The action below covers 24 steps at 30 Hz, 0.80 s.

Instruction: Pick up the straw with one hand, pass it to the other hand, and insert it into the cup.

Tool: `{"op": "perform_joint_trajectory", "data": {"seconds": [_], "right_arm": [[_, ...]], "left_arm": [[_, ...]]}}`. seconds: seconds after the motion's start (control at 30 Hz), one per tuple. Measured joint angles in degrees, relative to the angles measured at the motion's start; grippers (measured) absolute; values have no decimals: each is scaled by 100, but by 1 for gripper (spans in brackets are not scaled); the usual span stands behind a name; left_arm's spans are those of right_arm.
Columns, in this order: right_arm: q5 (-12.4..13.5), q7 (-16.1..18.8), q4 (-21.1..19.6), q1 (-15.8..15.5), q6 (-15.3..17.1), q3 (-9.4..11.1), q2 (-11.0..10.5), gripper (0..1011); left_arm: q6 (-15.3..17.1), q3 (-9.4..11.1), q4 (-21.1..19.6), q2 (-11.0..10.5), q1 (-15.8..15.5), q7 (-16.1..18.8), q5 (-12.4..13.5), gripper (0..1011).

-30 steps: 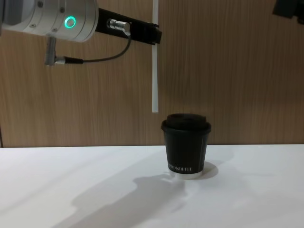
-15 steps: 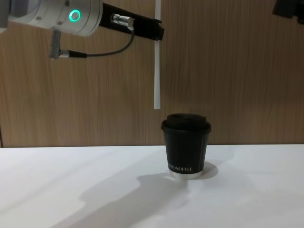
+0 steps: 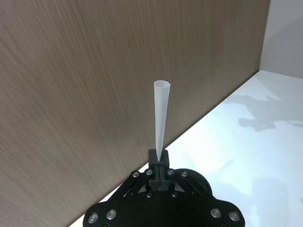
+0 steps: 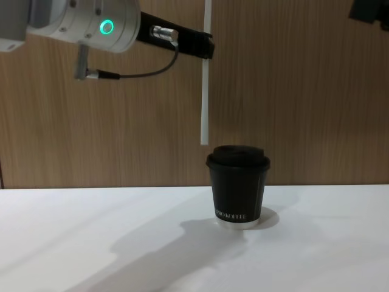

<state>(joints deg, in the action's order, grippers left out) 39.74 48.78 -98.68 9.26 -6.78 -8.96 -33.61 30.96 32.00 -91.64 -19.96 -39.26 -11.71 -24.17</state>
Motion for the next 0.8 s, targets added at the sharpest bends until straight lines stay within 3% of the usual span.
{"op": "perform_joint_trajectory", "data": {"seconds": [0.8], "right_arm": [[0,0,0,0,0,0,0,1001]], "left_arm": [[-228,82,441,281,-196,-128,191,4]]}}
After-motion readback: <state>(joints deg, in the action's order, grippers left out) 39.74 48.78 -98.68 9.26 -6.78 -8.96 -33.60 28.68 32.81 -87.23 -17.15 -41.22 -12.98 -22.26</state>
